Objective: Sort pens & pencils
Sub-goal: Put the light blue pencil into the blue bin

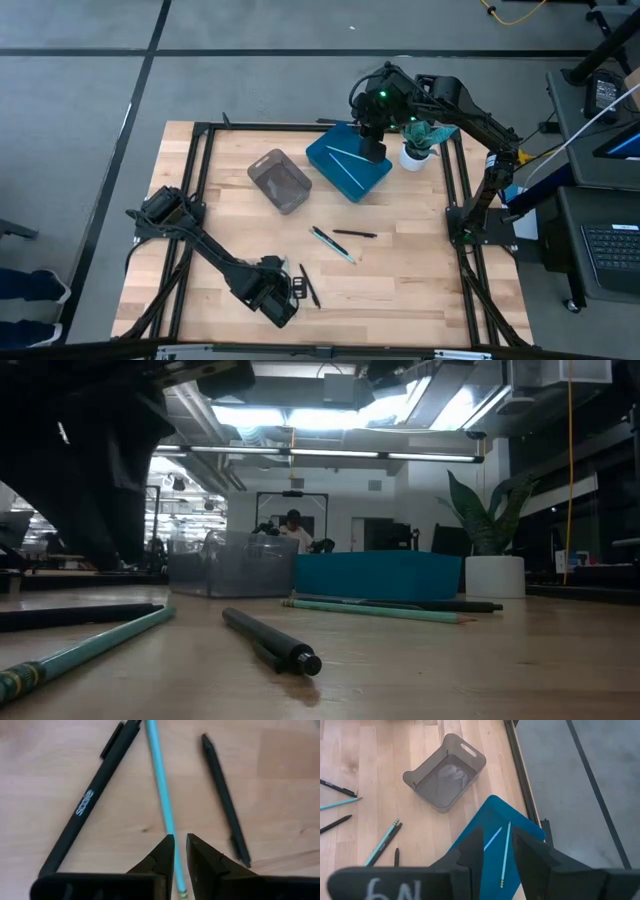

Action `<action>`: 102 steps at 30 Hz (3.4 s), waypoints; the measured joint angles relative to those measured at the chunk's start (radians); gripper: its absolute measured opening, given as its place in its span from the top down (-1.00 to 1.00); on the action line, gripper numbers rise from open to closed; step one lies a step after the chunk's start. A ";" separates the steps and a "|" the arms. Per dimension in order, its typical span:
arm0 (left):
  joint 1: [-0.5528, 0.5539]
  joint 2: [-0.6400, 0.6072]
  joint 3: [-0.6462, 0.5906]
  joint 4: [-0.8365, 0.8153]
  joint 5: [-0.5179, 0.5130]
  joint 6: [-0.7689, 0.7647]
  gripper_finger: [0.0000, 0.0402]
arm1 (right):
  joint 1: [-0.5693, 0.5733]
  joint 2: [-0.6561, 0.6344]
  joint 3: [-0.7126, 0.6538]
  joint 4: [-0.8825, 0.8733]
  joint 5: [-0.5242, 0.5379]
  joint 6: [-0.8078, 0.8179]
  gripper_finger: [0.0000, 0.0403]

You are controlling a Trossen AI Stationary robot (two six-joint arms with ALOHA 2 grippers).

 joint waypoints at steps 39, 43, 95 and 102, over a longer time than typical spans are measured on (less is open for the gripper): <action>-0.040 0.000 0.000 -0.019 -0.072 -0.175 0.78 | 0.000 0.000 0.000 -0.013 0.000 0.004 0.49; -0.040 0.000 0.000 -0.008 -0.072 -0.128 0.78 | 0.000 0.000 0.000 -0.014 0.000 0.003 0.49; 0.104 0.000 -0.001 0.073 0.132 0.129 0.65 | 0.000 0.000 0.000 -0.014 0.000 0.023 0.49; 0.099 0.000 -0.001 0.053 0.175 0.111 0.65 | 0.000 0.000 0.000 -0.014 0.000 0.022 0.49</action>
